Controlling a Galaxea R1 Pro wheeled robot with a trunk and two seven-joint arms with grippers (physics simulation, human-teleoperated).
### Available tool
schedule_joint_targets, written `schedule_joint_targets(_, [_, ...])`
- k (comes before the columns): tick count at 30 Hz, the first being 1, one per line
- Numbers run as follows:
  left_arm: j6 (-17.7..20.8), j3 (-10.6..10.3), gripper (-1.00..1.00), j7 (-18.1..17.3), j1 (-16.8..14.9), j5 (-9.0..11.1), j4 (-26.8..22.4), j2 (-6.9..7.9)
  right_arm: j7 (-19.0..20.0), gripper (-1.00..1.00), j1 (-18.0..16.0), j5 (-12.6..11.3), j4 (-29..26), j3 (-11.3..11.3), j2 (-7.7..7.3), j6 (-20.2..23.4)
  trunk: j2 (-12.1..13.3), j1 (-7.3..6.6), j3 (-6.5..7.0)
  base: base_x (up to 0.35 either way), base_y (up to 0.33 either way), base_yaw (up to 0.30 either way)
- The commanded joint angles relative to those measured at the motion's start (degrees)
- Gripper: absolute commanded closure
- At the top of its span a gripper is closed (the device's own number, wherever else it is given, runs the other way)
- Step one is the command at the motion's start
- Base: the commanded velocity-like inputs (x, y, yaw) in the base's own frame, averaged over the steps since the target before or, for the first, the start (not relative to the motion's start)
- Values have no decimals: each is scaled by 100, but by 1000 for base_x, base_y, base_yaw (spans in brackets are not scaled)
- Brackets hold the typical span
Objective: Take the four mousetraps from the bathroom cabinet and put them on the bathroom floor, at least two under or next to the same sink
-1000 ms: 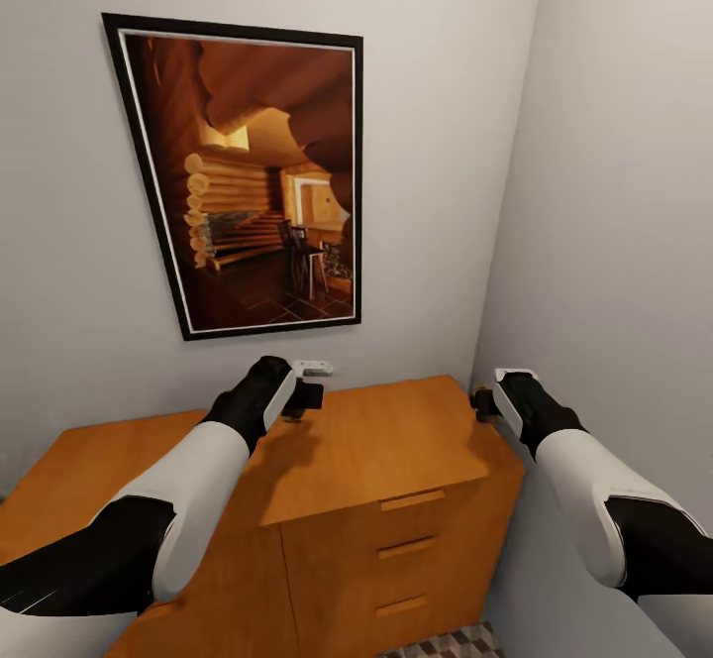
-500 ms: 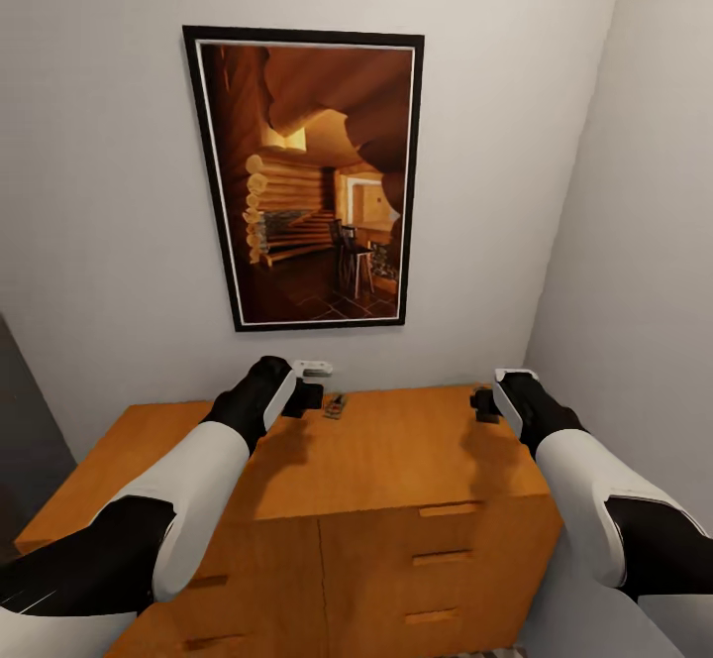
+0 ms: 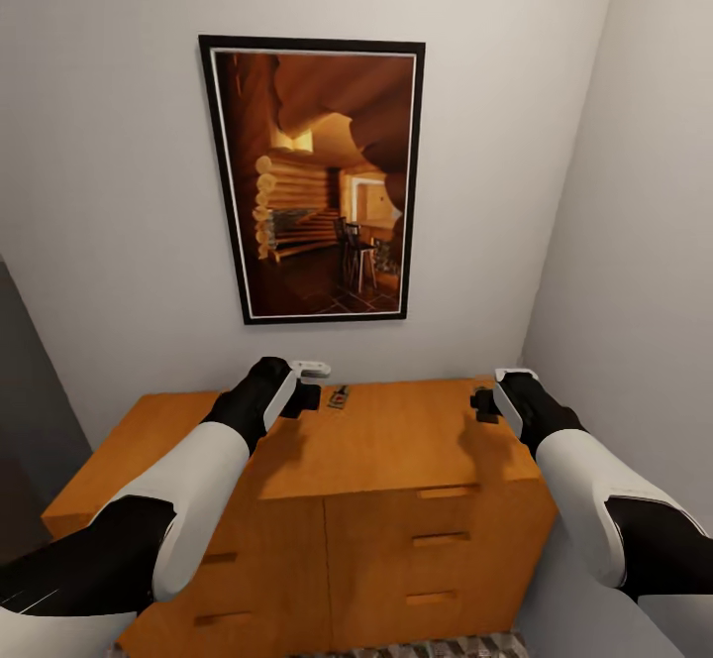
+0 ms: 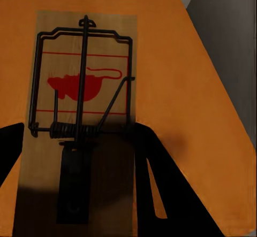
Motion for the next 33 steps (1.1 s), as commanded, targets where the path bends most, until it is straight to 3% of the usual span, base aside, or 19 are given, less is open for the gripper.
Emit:
schedule_joint_targets(1, [25, -18, 100, 27, -4, 15, -5, 0, -12, 100, -4, 3, -10, -26, 4, 25, -9, -2, -11, -330, 0, 1])
schedule_joint_targets(16, [16, -13, 100, 29, -4, 20, -3, 0, -5, 100, -4, 2, -9, -26, -2, 30, -9, -2, -11, -329, 0, 0])
schedule_joint_targets(33, [-1, -20, 100, 29, -4, 20, 14, 0, -3, 100, -4, 5, -8, -26, -4, 25, -9, -2, -11, -53, 0, 0])
